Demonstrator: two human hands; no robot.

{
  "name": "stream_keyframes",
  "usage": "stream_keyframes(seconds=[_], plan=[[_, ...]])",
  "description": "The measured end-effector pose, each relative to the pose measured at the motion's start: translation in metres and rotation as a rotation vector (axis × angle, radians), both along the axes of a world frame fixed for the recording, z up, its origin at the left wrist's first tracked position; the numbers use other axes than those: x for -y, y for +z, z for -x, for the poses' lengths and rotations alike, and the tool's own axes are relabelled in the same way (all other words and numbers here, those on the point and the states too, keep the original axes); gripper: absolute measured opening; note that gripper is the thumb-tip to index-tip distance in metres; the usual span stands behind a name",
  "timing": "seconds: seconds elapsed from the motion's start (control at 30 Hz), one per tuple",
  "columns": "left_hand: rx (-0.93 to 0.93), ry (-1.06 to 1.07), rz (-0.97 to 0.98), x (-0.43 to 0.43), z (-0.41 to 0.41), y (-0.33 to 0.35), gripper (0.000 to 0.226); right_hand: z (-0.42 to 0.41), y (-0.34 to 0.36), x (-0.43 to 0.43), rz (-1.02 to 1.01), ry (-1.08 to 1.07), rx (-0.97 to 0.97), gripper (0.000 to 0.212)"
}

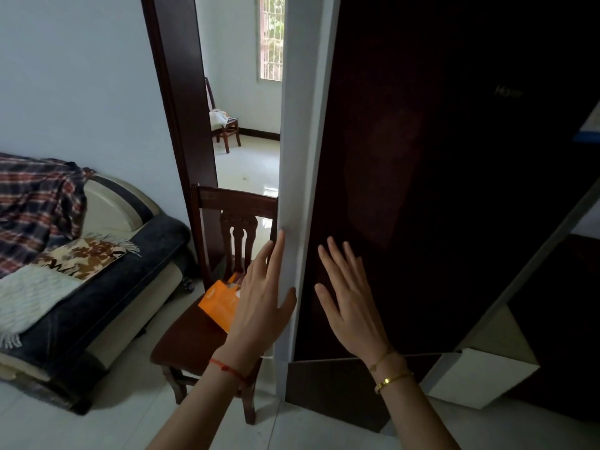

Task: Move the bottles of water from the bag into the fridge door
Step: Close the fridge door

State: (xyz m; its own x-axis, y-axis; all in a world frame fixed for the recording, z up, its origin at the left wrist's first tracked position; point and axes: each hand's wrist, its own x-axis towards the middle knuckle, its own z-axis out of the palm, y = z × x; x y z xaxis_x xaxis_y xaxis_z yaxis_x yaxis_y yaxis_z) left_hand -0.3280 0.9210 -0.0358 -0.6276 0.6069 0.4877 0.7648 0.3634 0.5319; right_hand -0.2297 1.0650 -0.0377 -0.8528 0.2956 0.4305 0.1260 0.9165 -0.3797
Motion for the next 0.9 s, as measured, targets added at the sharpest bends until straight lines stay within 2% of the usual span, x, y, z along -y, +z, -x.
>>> stream_keyframes(seconds=[0.23, 0.37, 0.9], plan=[[-0.006, 0.062, 0.05, -0.037, 0.044, -0.006, 0.087, 0.04, -0.001, -0.033, 0.02, 0.046, -0.011, 0.058], [-0.015, 0.077, 0.074, -0.061, 0.066, -0.01, 0.085, 0.058, -0.005, -0.051, 0.03, 0.005, -0.016, 0.058], [-0.037, -0.072, 0.136, -0.11, 0.119, -0.013, 0.082, 0.106, -0.005, -0.089, -0.007, -0.174, 0.029, 0.057]])
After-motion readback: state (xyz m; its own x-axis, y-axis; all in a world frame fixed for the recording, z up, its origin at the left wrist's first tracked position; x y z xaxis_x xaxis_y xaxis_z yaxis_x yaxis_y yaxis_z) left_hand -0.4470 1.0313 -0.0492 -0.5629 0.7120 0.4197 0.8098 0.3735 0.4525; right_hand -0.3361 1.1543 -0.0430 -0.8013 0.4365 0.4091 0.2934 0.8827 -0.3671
